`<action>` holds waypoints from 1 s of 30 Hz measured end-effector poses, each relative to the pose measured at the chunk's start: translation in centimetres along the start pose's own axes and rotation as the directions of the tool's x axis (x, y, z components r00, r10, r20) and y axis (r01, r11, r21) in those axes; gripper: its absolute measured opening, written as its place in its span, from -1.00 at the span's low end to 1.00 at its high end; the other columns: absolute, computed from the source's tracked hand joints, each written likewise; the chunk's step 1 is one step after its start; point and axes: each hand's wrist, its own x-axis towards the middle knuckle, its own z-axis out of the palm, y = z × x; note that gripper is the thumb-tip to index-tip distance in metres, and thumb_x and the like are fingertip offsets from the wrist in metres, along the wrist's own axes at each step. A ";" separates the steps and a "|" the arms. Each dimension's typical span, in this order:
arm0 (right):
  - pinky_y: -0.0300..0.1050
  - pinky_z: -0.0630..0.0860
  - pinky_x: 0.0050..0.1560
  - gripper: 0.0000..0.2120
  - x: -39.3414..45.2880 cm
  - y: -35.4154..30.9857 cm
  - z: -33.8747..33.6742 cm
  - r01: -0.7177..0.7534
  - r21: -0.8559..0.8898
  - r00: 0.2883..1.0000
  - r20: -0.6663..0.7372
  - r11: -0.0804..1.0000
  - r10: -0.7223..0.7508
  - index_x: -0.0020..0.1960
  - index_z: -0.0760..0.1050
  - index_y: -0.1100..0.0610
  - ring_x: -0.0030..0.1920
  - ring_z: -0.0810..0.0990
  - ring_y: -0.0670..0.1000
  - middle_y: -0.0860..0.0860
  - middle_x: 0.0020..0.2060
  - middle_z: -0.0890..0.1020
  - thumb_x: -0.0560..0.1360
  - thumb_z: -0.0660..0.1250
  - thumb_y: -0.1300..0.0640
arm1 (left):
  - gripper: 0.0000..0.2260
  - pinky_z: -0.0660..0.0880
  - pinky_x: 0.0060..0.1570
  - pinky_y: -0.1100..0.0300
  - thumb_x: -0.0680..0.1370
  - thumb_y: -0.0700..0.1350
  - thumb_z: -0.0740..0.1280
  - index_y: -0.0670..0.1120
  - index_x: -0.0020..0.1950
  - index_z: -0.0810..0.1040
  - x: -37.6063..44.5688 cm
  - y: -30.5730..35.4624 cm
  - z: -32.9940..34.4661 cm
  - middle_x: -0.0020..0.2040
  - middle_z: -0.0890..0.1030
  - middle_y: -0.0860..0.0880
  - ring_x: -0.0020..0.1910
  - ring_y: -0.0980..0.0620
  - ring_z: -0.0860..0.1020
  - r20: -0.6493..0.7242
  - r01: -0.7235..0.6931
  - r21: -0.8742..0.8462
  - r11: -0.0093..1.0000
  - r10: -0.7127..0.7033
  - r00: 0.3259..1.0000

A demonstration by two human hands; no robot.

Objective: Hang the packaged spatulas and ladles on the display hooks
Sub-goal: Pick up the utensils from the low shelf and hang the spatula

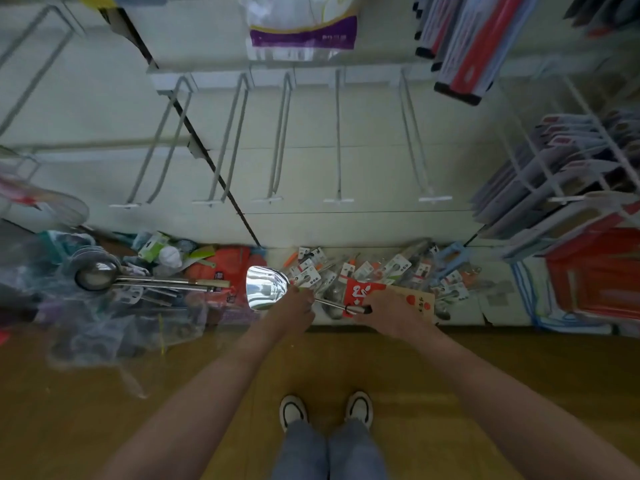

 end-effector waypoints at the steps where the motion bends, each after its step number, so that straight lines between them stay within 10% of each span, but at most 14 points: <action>1: -0.20 0.51 -0.15 -0.67 0.3 0.3 0.5 -0.001 -0.005 1.000 -0.010 1.000 0.001 -0.04 0.49 0.09 -0.23 0.53 -0.05 0.02 -0.15 0.58 0.51 0.25 -0.19 | -0.65 0.39 0.17 0.14 0.55 -0.20 0.22 -0.19 0.33 0.38 0.3 -0.3 0.6 0.32 0.35 -0.19 0.24 -0.14 0.41 0.000 -0.002 -0.004 1.000 0.002 1.000; 14: -0.20 0.55 -0.12 -0.72 14.2 4.1 10.3 -0.045 0.026 0.989 -0.141 0.999 0.048 -0.01 0.47 0.10 -0.21 0.56 -0.03 0.00 -0.18 0.54 0.53 0.25 -0.13 | -0.55 0.35 0.33 -0.02 0.56 -0.07 0.25 -0.11 0.42 0.23 14.3 -4.5 10.3 0.42 0.22 -0.19 0.39 -0.19 0.27 -0.152 0.049 -0.156 0.987 -0.073 0.986; 23: -0.13 0.59 -0.07 -0.67 23.7 6.8 18.3 -0.031 0.122 0.969 -0.238 0.992 0.060 0.07 0.55 0.10 -0.20 0.61 0.01 0.04 -0.13 0.63 0.51 0.28 -0.14 | -0.64 0.48 -0.14 0.27 0.58 -0.19 0.21 -0.12 0.37 0.25 23.5 -9.1 17.9 0.06 0.57 -0.08 -0.04 0.03 0.54 -0.222 -0.002 -0.356 0.934 -0.083 0.972; 30: -0.22 0.45 -0.16 -0.73 30.1 8.1 23.4 0.068 0.141 0.948 -0.316 0.988 -0.020 0.10 0.54 0.10 -0.19 0.53 -0.05 0.04 -0.05 0.63 0.53 0.28 -0.06 | -0.67 0.41 0.08 0.15 0.58 -0.27 0.12 -0.20 0.34 0.38 29.4 -11.7 22.0 0.19 0.53 -0.15 0.16 -0.10 0.49 -0.253 0.066 -0.719 0.691 -0.349 0.903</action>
